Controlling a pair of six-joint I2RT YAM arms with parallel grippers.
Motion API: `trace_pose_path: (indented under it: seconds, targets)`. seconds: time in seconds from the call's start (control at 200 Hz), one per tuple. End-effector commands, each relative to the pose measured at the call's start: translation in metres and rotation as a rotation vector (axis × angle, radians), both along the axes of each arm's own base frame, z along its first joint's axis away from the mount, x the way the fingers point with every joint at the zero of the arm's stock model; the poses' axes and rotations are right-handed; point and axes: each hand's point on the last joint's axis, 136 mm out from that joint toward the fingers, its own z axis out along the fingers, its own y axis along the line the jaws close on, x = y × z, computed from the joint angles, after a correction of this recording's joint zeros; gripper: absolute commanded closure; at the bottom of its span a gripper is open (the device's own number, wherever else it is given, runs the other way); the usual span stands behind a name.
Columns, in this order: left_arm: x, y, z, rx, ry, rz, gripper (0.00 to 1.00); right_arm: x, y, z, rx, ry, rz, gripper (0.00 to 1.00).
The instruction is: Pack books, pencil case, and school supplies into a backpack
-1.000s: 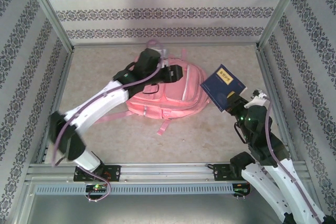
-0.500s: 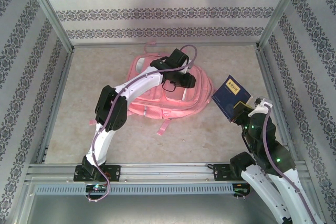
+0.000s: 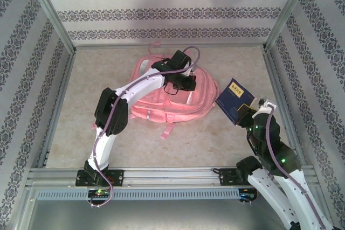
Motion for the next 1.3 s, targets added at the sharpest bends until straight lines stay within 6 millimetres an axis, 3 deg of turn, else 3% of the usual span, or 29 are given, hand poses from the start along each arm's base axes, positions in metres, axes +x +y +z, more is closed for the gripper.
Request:
trace_pose_path:
  seconds: [0.0, 0.17, 0.32, 0.495, 0.64, 0.7, 0.784, 0.934, 1.114, 1.294]
  targets:
    - [-0.018, 0.019, 0.072, -0.076, -0.093, -0.035, 1.0, 0.005, 0.005, 0.02, 0.034, -0.066, 0.022, 1.0]
    - [-0.033, 0.05, 0.119, -0.106, -0.156, -0.016, 1.0, 0.006, 0.007, 0.022, 0.035, -0.06, 0.031, 1.0]
    - [-0.054, 0.065, 0.143, -0.122, -0.187, -0.032, 1.0, 0.012, 0.023, 0.018, 0.097, -0.053, 0.095, 1.0]
    - [-0.074, 0.076, 0.148, -0.118, -0.185, -0.062, 1.0, 0.026, 0.076, 0.009, 0.324, -0.01, 0.291, 1.0]
    - [-0.085, 0.082, 0.133, -0.083, -0.137, -0.084, 1.0, 0.034, 0.105, 0.023, 0.528, -0.024, 0.391, 1.0]
    - [-0.088, 0.086, 0.126, -0.056, -0.119, -0.077, 0.79, 0.034, 0.11, 0.027, 0.582, -0.016, 0.405, 1.0]
    - [-0.096, 0.089, 0.124, -0.026, -0.134, -0.09, 0.6, 0.033, 0.118, 0.034, 0.644, -0.007, 0.438, 1.0]
    - [-0.114, 0.08, 0.129, 0.081, -0.208, -0.15, 0.43, 0.031, 0.123, 0.038, 0.719, -0.002, 0.452, 1.0]
    - [-0.13, 0.049, 0.124, 0.138, -0.242, -0.229, 0.37, 0.03, 0.129, 0.034, 0.765, 0.004, 0.467, 1.0]
    - [-0.127, 0.022, 0.104, 0.222, -0.265, -0.264, 0.35, 0.028, 0.134, 0.032, 0.775, 0.012, 0.476, 1.0]
